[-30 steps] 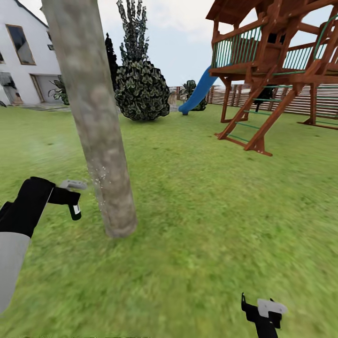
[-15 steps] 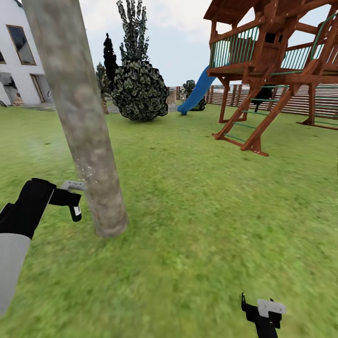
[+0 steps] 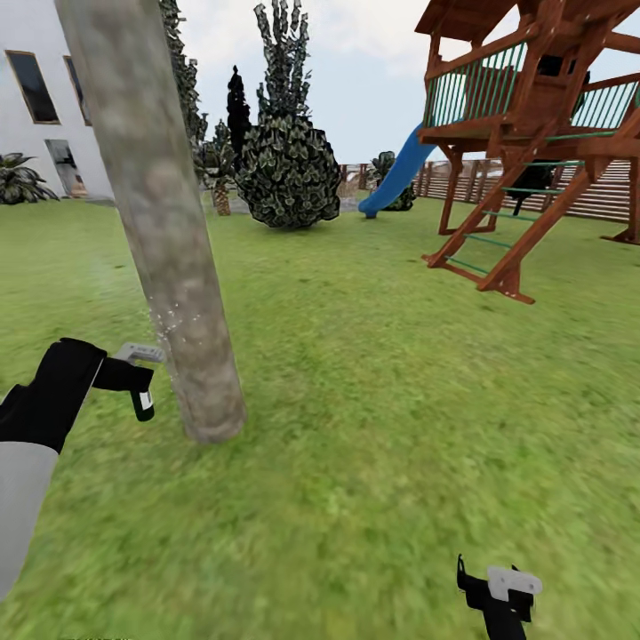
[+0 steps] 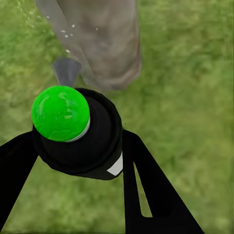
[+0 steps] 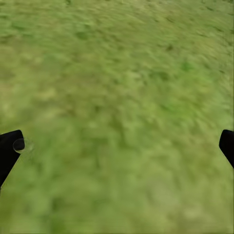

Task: In the garden, pick up the pesticide atomizer on the floor and spray pesticide onto both trees until each tree trunk is fully covered.

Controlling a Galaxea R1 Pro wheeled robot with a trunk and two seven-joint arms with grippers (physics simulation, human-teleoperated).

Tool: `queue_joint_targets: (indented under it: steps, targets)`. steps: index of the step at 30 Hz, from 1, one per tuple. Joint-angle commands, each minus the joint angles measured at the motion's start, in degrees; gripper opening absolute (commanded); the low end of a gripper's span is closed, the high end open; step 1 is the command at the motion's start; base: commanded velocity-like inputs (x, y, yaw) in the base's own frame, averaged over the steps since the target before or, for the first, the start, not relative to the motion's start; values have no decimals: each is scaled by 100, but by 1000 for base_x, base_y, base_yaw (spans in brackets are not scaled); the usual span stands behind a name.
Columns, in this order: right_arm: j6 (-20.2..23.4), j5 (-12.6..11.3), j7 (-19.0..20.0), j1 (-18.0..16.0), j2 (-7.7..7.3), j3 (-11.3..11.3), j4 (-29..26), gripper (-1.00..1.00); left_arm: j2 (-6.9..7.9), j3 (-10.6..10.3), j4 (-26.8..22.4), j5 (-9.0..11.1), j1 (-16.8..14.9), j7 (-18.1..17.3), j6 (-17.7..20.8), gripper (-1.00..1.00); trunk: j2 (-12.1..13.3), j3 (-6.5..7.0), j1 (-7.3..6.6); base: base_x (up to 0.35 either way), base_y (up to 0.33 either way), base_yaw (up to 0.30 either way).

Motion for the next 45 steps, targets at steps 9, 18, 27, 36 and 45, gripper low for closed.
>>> queue_joint_targets:
  steps: [9,18,27,36,45]
  targets:
    - [0,0,0,0,0,0,0,100,0,-12,43,-21,8,-3,-1,-100,0,0,0,171,-230,138]
    - [0,0,0,0,0,8,0,100,1,-8,212,-21,589,5,-35,-100,0,0,0,27,-272,265]
    - [0,0,0,0,0,8,0,100,-231,29,208,-19,615,12,-35,-100,0,0,0,208,-211,18]
    - [0,0,0,0,0,7,0,100,-170,135,697,-64,1148,118,-129,-100,0,0,0,143,-11,6]
    - [0,-1,0,0,0,8,140,100,-277,1140,697,-52,1224,491,-451,-100,0,0,0,0,0,222]
